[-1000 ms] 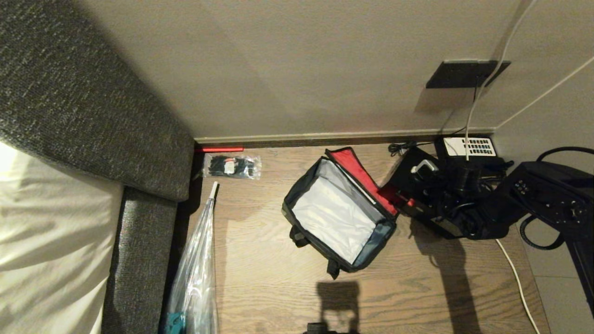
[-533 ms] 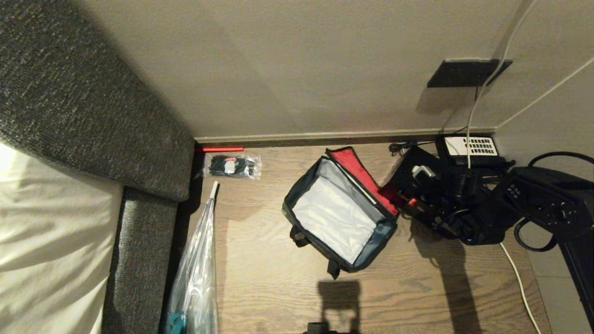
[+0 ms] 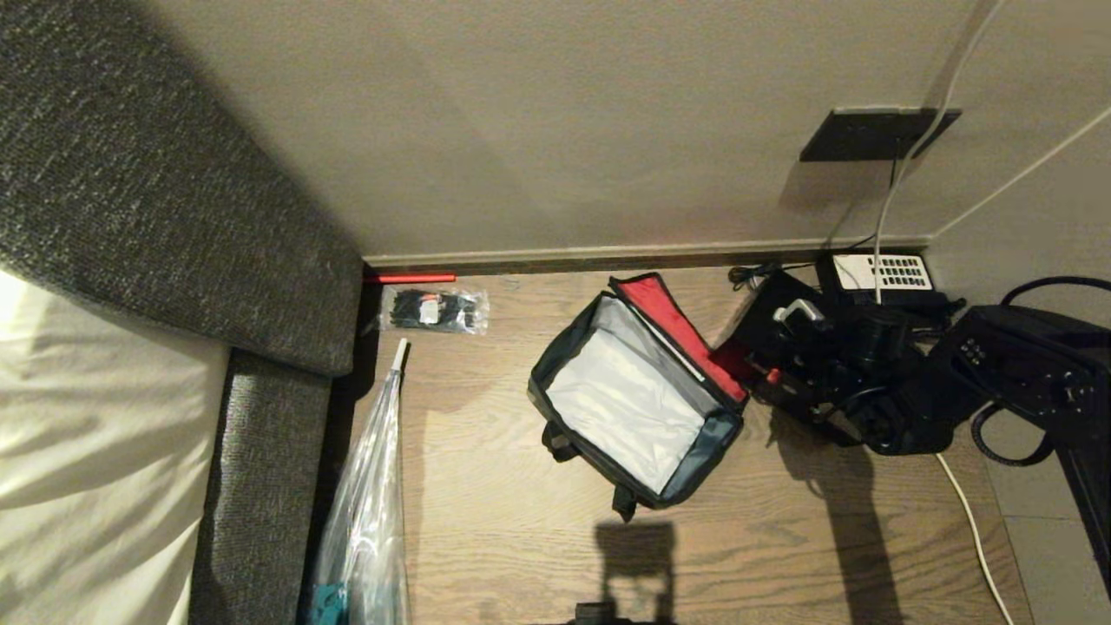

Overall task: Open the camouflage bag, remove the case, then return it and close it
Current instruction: Grip the handle again

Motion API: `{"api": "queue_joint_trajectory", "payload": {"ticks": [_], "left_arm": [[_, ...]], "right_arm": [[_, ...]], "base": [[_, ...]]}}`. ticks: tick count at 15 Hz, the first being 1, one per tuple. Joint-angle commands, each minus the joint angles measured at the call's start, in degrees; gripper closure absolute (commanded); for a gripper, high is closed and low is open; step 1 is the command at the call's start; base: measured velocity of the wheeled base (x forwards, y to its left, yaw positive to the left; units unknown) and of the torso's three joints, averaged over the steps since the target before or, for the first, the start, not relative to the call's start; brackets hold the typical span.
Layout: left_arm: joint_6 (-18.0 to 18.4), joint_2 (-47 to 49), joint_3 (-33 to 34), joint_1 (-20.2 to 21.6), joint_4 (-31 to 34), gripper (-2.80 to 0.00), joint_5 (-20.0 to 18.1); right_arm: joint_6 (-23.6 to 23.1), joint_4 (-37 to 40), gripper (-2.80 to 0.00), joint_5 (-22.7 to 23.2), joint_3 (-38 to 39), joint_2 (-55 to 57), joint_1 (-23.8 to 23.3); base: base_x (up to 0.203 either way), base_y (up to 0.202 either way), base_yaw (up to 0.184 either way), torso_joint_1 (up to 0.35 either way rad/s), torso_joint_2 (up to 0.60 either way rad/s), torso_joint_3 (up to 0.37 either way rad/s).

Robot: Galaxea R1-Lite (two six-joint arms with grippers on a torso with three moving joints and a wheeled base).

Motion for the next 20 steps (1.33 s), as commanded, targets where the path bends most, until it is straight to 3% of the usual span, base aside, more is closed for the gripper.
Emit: {"api": "queue_joint_trajectory", "payload": {"ticks": [1, 10, 20], "left_arm": [[0.0, 0.0, 0.01, 0.0, 0.0, 0.0, 0.0], [0.0, 0.0, 0.01, 0.05, 0.0, 0.0, 0.0], [0.0, 0.0, 0.01, 0.0, 0.0, 0.0, 0.0]], "right_arm": [[-0.4, -0.91, 0.0, -0.3, 1.11, -5.12, -0.11], [-2.16, -0.87, 0.0, -0.19, 5.36, -7.67, -1.95], [-5.73, -1.21, 0.0, 0.35, 10.59, -6.91, -7.47]], "base": [[0.0, 0.0, 0.0, 0.0, 0.0, 0.0], [0.0, 0.0, 0.0, 0.0, 0.0, 0.0], [0.0, 0.0, 0.0, 0.0, 0.0, 0.0]]}}
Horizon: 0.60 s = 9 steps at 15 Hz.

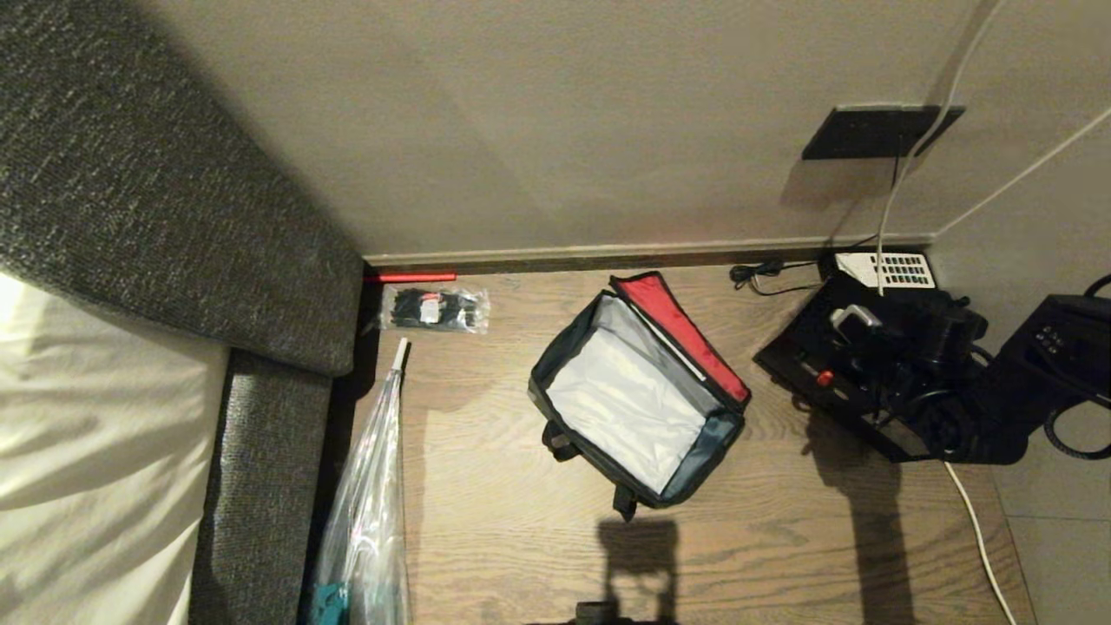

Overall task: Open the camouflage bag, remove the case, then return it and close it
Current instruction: Grip the handle again

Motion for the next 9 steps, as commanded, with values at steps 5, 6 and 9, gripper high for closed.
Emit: {"api": "queue_joint_trajectory", "payload": {"ticks": [5, 6, 9], "left_arm": [[0.05, 0.0, 0.01, 0.0, 0.0, 0.0, -0.01], [0.03, 0.0, 0.01, 0.02, 0.0, 0.0, -0.01], [0.03, 0.0, 0.01, 0.09, 0.0, 0.0, -0.01]], "right_arm": [[-1.8, 0.16, -2.8, -0.06, 1.03, 3.3, -0.39], [-1.4, 0.48, -2.8, -0.05, 2.04, 3.66, -0.39], [-0.97, 0.49, -2.8, 3.43, 3.77, 3.06, -0.38]], "base": [[0.0, 0.0, 0.0, 0.0, 0.0, 0.0], [0.0, 0.0, 0.0, 0.0, 0.0, 0.0], [0.0, 0.0, 0.0, 0.0, 0.0, 0.0]]}}
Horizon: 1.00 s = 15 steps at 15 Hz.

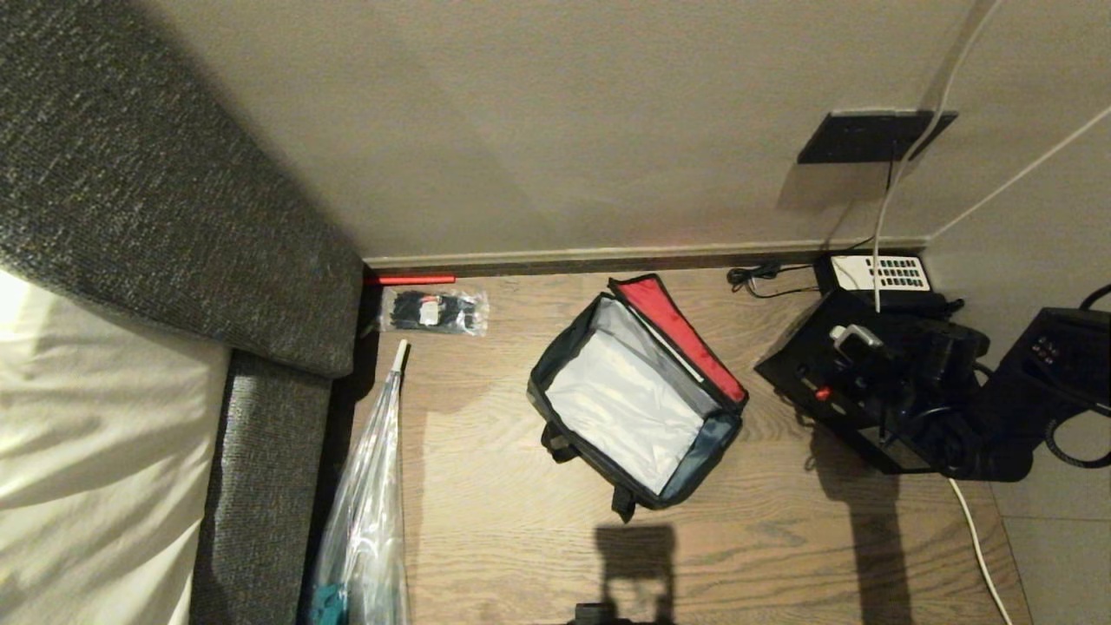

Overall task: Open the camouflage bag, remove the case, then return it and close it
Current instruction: Grip the handle again

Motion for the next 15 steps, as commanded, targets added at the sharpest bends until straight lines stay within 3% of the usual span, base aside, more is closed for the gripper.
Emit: {"api": "queue_joint_trajectory", "payload": {"ticks": [1, 5, 9, 12, 13, 15], "left_arm": [[0.0, 0.0, 0.01, -0.01, 0.02, 0.0, 0.03], [0.0, 0.0, 0.01, -0.04, 0.02, 0.0, 0.03], [0.0, 0.0, 0.01, 0.03, 0.02, 0.0, 0.03], [0.0, 0.0, 0.01, 0.01, 0.02, 0.0, 0.03], [0.09, 0.0, 0.01, -0.01, 0.02, 0.0, 0.03], [0.09, 0.0, 0.01, 0.04, 0.02, 0.0, 0.03]], "right_arm": [[0.25, 0.27, -2.8, 1.16, 1.14, -0.55, 0.34], [9.2, 2.58, -2.8, 4.59, 1.82, -4.47, 6.09], [21.39, 6.09, -2.8, 4.85, -0.47, -8.21, 11.93], [31.48, 11.18, -2.8, 7.9, -0.01, -13.93, 15.18], [35.9, 15.52, -2.8, 10.38, 0.08, -14.89, 16.39], [42.17, 25.28, -2.8, 23.62, 0.07, -16.44, 17.31]], "base": [[0.0, 0.0, 0.0, 0.0, 0.0, 0.0], [0.0, 0.0, 0.0, 0.0, 0.0, 0.0], [0.0, 0.0, 0.0, 0.0, 0.0, 0.0], [0.0, 0.0, 0.0, 0.0, 0.0, 0.0], [0.0, 0.0, 0.0, 0.0, 0.0, 0.0], [0.0, 0.0, 0.0, 0.0, 0.0, 0.0]]}}
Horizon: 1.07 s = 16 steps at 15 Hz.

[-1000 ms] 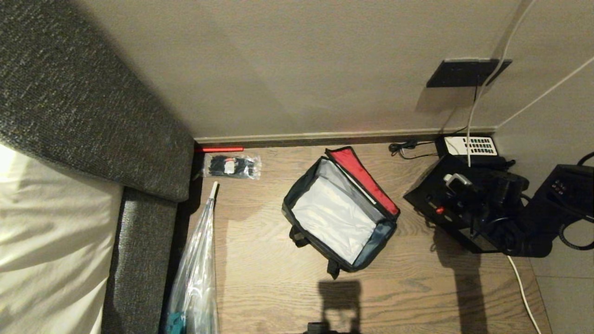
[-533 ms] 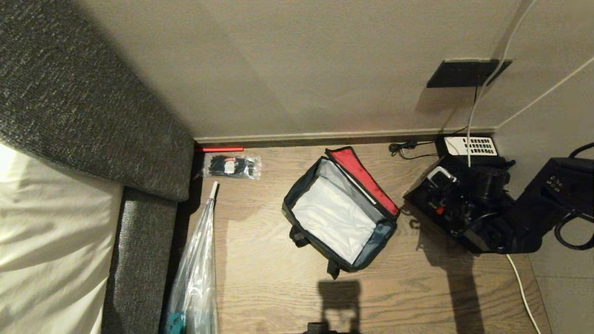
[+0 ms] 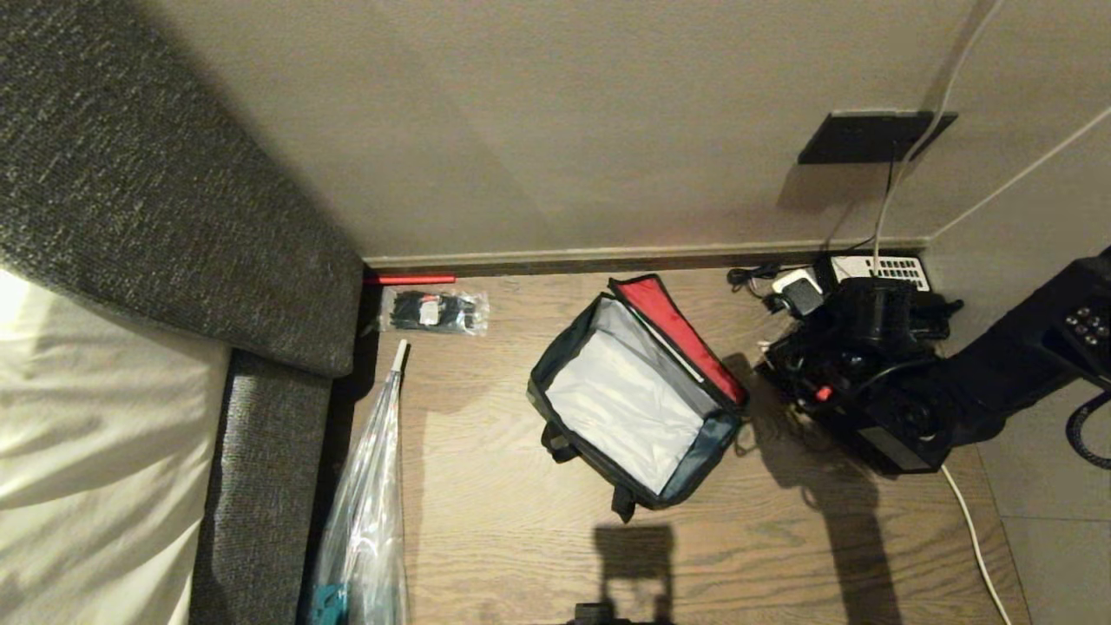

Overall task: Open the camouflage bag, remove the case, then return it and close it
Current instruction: Grip the handle again

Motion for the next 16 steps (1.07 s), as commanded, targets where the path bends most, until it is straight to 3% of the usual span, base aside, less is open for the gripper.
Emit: {"api": "queue_joint_trajectory", "payload": {"ticks": [1, 6, 16], "left_arm": [[-0.01, 0.0, 0.01, -0.05, 0.01, 0.0, 0.02], [-0.01, 0.0, 0.01, 0.04, 0.01, 0.0, 0.02], [-0.01, 0.0, 0.01, 0.04, 0.01, 0.0, 0.02]], "right_arm": [[4.72, 11.84, -2.8, 13.17, 0.57, -3.3, 1.05], [9.08, 16.87, -2.8, 14.61, 0.64, -0.21, 6.39], [6.52, 15.95, -2.8, 14.22, -7.43, 10.59, 7.34]], "base": [[0.0, 0.0, 0.0, 0.0, 0.0, 0.0], [0.0, 0.0, 0.0, 0.0, 0.0, 0.0], [0.0, 0.0, 0.0, 0.0, 0.0, 0.0]]}}
